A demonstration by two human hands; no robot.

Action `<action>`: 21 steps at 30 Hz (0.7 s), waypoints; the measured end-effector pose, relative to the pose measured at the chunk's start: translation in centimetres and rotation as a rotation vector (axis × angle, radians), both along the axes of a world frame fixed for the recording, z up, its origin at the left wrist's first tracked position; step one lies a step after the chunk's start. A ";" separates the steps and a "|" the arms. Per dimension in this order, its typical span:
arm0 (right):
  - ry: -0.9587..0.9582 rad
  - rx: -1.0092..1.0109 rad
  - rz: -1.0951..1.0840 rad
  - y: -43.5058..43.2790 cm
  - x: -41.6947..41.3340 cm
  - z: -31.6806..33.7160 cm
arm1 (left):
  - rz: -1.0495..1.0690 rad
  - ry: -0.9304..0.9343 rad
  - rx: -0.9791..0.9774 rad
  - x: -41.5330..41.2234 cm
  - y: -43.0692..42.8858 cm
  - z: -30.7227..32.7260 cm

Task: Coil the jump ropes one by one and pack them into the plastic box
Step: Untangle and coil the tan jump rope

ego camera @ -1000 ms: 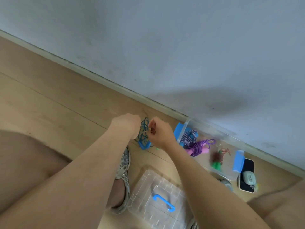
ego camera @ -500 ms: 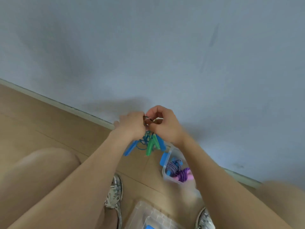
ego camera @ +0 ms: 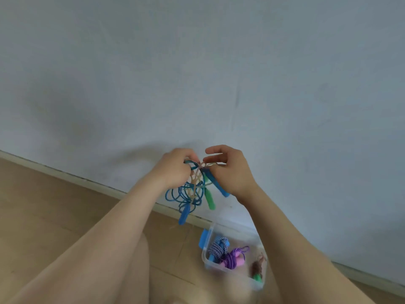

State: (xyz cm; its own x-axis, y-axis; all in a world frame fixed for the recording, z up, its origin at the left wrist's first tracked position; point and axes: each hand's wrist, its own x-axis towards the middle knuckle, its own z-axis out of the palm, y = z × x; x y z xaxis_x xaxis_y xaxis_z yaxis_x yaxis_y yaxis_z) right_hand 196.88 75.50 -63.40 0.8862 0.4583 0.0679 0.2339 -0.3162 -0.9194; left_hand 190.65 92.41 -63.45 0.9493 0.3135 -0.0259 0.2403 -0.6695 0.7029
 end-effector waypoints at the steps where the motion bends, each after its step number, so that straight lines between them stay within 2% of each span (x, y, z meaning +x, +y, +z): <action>1: -0.011 0.012 -0.063 -0.2 -0.1 -0.2 | -0.007 -0.005 0.004 -0.2 -0.1 -0.4; 4: 0.065 0.196 -0.207 -1.0 -0.5 0.3 | -0.010 0.029 0.057 -0.6 -0.5 -1.2; 7: 0.213 0.433 -0.206 -1.7 -1.2 1.4 | -0.004 0.034 0.056 -0.5 -0.6 -1.5; 10: 0.224 0.433 -0.193 -2.2 -1.6 1.4 | 0.004 0.050 0.056 -0.2 -0.4 -1.7; 13: 0.086 0.194 -0.265 -2.7 -1.1 0.7 | 0.040 0.061 0.021 0.0 -0.2 -1.8; 15: -0.059 -0.093 -0.239 -3.1 -0.8 0.2 | 0.082 0.053 -0.014 0.0 0.0 -1.9; 17: -0.150 -0.394 -0.113 -3.3 -0.7 -0.5 | 0.139 0.018 -0.075 0.0 0.0 -1.9; 19: -0.170 -0.593 -0.016 -3.1 -0.8 -1.1 | 0.207 -0.025 -0.122 0.0 0.1 -1.9; 21: -0.151 -0.676 0.000 -3.0 -0.6 -1.4 | 0.274 -0.061 -0.216 0.0 0.4 -2.0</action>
State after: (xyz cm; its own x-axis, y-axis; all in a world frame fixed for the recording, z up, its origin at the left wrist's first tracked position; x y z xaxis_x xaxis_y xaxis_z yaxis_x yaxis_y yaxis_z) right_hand 196.25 72.45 -64.79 0.8895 0.4435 -0.1100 0.3438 -0.8081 -0.4783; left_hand 190.70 92.76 -65.47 0.8325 0.5502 -0.0651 0.3436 -0.4207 0.8396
